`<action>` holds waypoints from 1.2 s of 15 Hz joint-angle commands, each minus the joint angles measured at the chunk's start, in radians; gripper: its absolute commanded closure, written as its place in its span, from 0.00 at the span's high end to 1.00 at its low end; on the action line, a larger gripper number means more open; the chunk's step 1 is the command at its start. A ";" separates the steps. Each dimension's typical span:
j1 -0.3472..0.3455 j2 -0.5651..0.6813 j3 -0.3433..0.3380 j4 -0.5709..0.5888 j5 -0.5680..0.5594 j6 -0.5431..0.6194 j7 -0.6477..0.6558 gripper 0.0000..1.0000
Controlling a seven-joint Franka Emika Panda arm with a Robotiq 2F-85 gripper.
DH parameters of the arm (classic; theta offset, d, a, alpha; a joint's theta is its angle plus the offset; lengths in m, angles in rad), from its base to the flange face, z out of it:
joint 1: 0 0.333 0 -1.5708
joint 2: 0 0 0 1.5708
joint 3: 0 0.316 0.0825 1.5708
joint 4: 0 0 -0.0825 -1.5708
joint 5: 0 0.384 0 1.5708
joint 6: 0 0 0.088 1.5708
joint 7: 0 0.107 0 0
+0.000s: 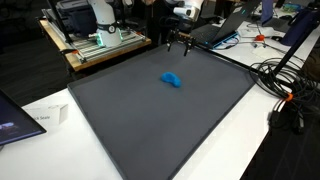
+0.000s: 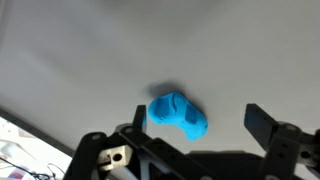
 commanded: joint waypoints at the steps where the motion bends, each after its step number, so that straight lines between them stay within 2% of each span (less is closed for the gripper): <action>1: 0.037 0.057 -0.005 0.067 -0.022 -0.088 0.115 1.00; 11: 0.093 0.161 0.006 0.188 -0.001 -0.307 0.290 1.00; 14: 0.100 0.174 0.013 0.215 0.002 -0.350 0.291 1.00; 18: 0.082 0.188 0.035 0.265 0.064 -0.391 0.216 1.00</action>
